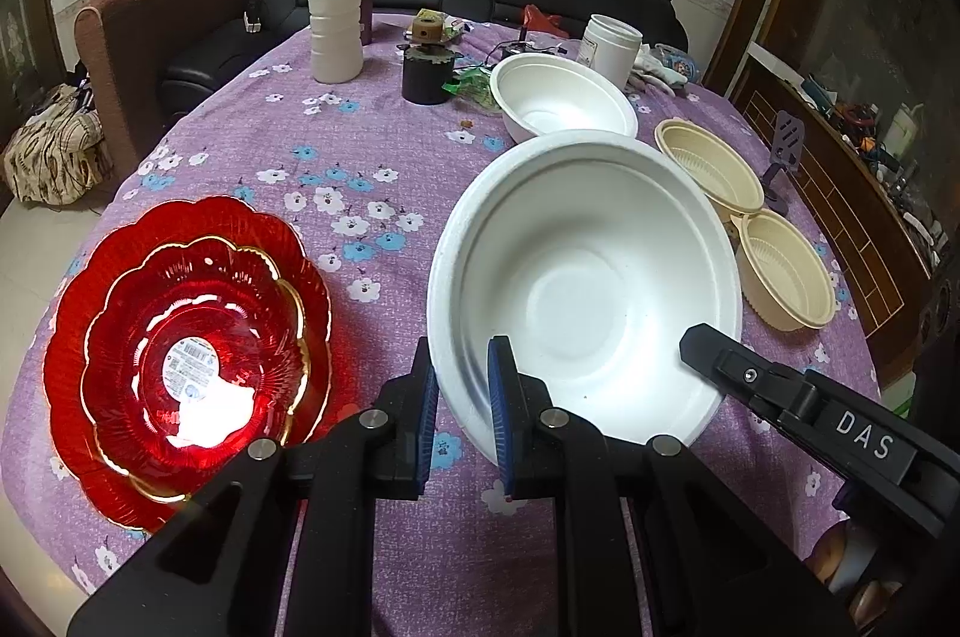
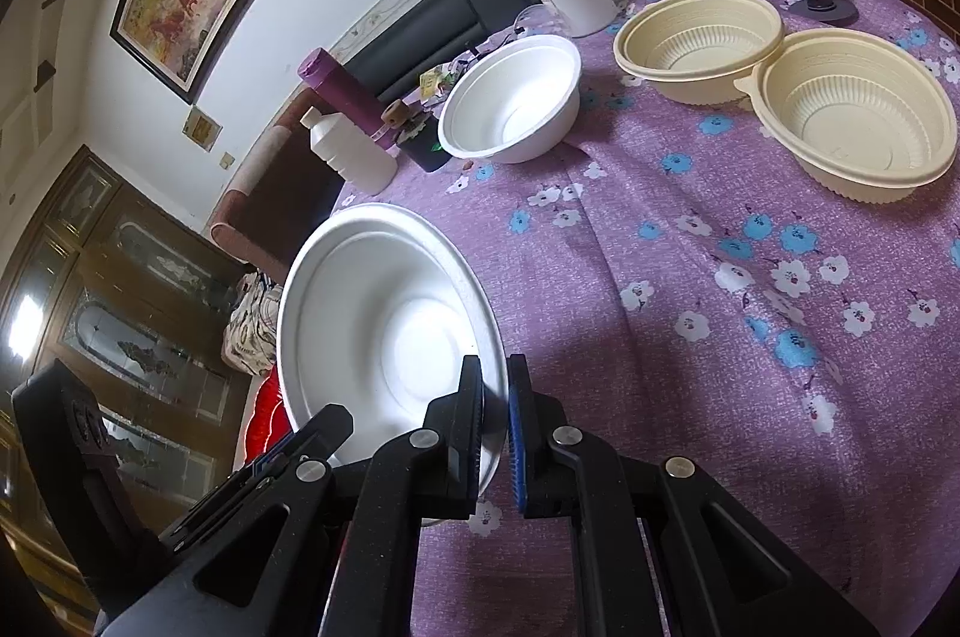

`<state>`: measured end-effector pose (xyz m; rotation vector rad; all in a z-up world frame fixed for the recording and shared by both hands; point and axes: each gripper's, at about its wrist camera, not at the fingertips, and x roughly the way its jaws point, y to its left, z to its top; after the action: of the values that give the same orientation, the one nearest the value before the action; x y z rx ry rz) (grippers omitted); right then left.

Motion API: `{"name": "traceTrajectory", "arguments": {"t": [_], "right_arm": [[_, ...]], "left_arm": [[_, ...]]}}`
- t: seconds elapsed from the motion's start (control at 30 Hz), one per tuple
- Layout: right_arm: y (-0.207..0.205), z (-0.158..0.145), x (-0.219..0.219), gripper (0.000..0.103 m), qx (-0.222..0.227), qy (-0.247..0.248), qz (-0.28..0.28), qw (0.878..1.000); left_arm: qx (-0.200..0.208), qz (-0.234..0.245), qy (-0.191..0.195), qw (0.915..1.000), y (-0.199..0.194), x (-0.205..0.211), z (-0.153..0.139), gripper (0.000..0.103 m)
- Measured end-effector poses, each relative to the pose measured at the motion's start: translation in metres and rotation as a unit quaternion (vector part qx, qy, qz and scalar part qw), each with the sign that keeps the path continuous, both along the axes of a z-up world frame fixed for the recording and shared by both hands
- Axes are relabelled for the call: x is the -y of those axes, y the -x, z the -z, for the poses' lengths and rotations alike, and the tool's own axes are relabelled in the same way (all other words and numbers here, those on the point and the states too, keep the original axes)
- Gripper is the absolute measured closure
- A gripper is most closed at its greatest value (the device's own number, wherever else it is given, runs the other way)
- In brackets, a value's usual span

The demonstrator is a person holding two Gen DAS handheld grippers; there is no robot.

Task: Organize plates and bowls
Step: 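Lift the white foam bowl and hold it above the table, then carry the large white foam bowl over the red plate stack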

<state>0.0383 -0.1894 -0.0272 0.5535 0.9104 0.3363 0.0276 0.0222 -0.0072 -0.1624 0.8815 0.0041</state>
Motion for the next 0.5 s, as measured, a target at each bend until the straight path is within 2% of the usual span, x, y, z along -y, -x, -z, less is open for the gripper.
{"name": "traceTrajectory", "arguments": {"t": [0.5], "right_arm": [[-0.008, -0.012, -0.031, 0.095, 0.014, 0.004, -0.034, 0.999]], "left_arm": [[0.012, -0.032, 0.002, 0.9994, 0.010, -0.029, -0.009, 0.089]]}}
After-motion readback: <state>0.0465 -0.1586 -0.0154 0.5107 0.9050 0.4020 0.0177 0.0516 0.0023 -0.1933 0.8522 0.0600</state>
